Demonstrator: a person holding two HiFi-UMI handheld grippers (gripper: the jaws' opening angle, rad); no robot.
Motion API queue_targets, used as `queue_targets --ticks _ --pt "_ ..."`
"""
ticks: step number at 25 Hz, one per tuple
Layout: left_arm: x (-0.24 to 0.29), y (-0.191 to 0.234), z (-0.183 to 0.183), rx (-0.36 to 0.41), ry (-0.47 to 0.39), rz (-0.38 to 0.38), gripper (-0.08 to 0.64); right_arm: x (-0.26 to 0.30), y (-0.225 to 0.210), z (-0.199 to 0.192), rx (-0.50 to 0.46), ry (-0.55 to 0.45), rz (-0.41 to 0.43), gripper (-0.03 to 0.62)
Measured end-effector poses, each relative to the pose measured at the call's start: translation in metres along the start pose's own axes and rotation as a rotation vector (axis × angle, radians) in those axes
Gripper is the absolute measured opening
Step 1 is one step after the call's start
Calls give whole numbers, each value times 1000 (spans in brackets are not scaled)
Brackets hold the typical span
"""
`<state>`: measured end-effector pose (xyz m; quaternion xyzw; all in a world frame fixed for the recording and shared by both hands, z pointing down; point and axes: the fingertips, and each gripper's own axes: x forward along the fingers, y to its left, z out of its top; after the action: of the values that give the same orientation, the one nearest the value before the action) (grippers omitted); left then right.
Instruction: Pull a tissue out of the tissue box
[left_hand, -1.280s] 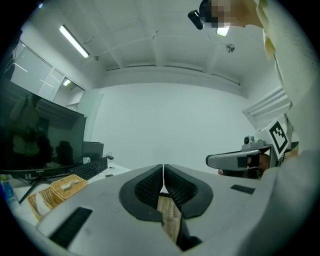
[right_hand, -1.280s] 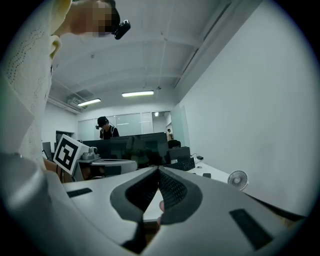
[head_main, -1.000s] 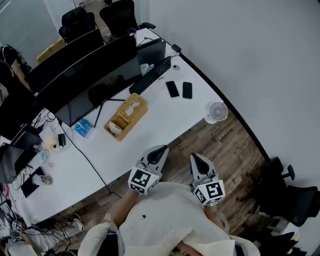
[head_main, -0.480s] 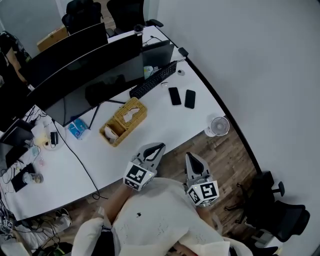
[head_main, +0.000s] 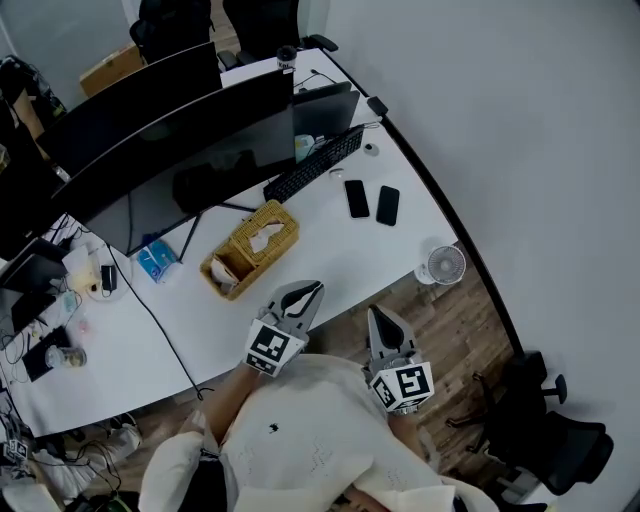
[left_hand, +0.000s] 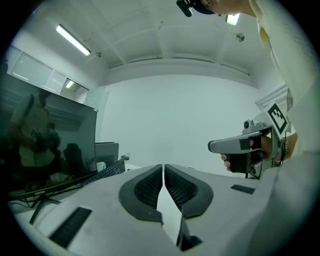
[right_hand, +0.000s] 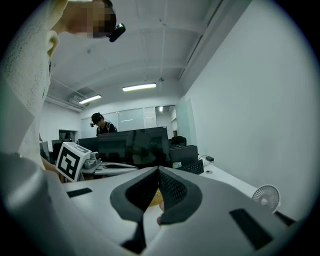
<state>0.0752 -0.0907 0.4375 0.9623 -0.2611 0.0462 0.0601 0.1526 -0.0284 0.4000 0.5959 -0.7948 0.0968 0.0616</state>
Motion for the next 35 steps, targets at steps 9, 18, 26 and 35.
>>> queue_targets --ticks 9,18,26,35 --pt "-2 53 -18 11 49 107 21 23 7 -7 -2 58 22 2" --pt "-10 103 -60 37 162 209 103 50 26 -9 -58 99 99 2" --pt "-9 142 -93 18 239 279 127 67 31 -13 -64 129 118 2" --pt "-3 169 -121 -7 302 340 149 71 29 -24 -52 186 103 2"
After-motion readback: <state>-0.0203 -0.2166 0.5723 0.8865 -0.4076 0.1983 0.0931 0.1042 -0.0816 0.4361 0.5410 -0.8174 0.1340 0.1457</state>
